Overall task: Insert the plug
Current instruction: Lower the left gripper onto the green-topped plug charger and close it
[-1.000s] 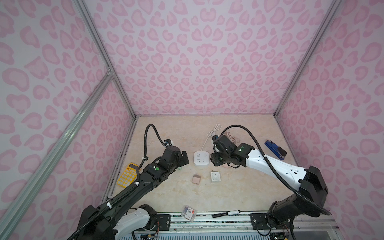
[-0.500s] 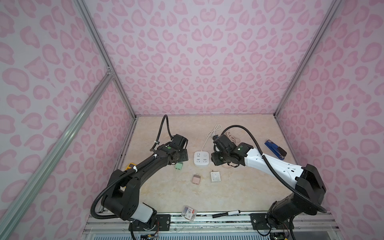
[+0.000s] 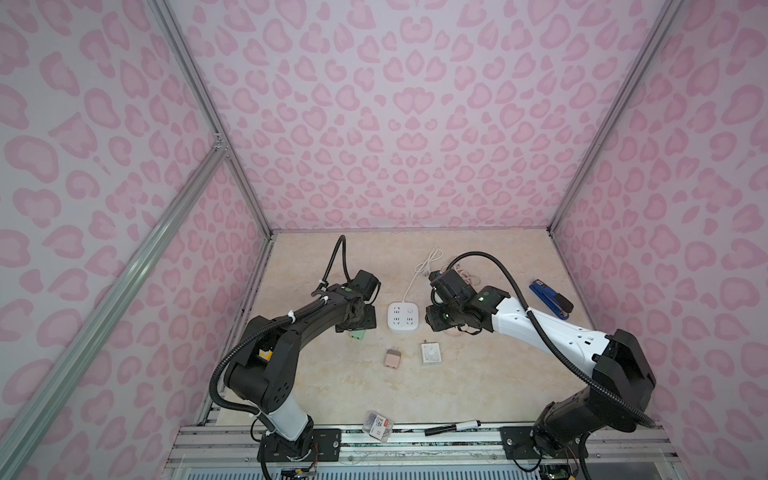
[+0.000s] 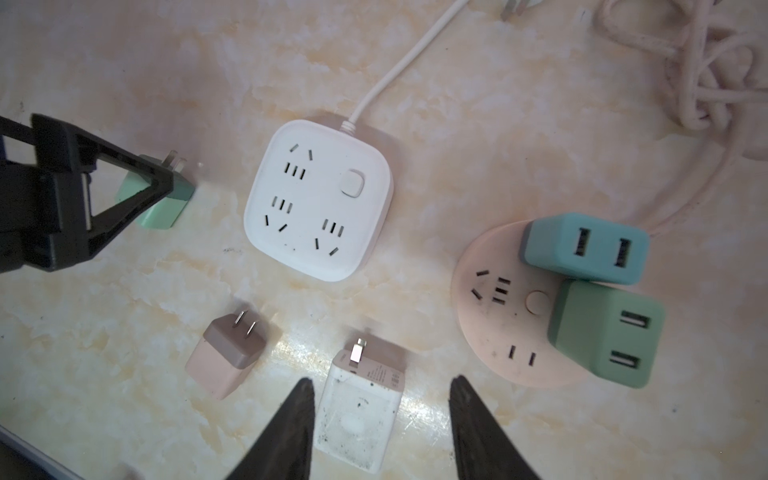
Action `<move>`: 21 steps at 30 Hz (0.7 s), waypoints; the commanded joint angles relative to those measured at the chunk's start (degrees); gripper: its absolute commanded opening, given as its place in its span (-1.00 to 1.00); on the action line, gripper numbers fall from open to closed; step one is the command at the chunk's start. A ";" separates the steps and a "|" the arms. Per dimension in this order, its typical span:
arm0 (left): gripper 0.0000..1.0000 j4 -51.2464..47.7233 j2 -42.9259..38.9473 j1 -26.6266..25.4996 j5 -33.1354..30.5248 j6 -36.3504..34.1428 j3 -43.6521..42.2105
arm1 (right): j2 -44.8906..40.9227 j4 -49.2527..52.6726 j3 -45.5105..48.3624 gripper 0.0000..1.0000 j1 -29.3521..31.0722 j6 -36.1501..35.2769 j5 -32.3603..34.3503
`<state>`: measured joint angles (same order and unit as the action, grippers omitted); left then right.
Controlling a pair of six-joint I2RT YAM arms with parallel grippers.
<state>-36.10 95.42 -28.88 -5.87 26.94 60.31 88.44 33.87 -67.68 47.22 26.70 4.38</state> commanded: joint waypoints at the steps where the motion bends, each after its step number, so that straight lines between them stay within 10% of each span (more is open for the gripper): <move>1: 0.43 1.02 1.19 0.05 0.30 -0.04 -0.29 | 0.24 -0.73 0.38 -0.02 -0.15 0.00 -0.34; 21: 0.15 3.26 3.37 0.06 3.16 0.83 -1.43 | -0.20 -1.30 1.81 -0.06 -1.17 0.19 -0.43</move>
<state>-33.19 98.48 -28.88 -2.92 27.40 59.24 88.38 32.95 -66.39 46.11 26.70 4.05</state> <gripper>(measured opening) 0.579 0.474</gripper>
